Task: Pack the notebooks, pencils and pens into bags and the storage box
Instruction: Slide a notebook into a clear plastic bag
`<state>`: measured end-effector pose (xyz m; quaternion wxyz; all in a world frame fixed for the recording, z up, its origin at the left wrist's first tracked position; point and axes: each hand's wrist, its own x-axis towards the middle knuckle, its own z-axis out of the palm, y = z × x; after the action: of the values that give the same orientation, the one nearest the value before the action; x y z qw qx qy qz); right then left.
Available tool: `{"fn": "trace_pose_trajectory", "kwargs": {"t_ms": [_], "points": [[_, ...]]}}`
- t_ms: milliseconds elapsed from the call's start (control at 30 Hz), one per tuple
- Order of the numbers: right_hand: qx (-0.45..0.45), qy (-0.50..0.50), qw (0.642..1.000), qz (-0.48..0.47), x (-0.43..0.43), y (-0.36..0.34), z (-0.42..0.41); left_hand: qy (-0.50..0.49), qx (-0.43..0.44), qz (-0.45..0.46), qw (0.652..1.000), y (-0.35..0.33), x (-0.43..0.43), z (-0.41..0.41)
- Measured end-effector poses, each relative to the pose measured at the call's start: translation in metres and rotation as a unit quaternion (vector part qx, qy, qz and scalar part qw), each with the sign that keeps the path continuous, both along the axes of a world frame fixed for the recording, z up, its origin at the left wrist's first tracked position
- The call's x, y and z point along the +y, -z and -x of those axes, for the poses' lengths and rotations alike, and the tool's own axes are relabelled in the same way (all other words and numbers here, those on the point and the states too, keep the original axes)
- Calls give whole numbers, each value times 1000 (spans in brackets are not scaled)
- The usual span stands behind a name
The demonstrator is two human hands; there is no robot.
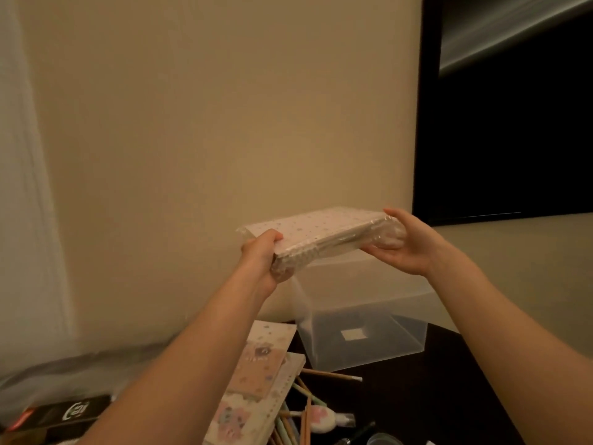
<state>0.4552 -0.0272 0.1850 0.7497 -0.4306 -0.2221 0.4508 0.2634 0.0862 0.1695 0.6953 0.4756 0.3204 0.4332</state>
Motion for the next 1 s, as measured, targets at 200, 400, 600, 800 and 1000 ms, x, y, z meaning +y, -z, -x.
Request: {"fn": "trace_pose_trajectory", "kwargs": {"t_ms": [200, 400, 600, 800, 1000], "points": [[-160, 87, 971, 157, 21, 14, -59, 43, 65, -11, 997, 7, 26, -59], [-302, 82, 902, 298, 37, 31, -104, 113, 202, -38, 972, 23, 52, -96], [-326, -2, 857, 400, 60, 48, -128, 160, 303, -62, 937, 41, 78, -122], [-433, -83, 730, 522, 79, 59, -137, 201, 400, -62, 892, 68, 91, -142], [-475, -162, 619, 604, 95, 65, -128, 226, 514, -111, 820, 83, 96, -155]]}}
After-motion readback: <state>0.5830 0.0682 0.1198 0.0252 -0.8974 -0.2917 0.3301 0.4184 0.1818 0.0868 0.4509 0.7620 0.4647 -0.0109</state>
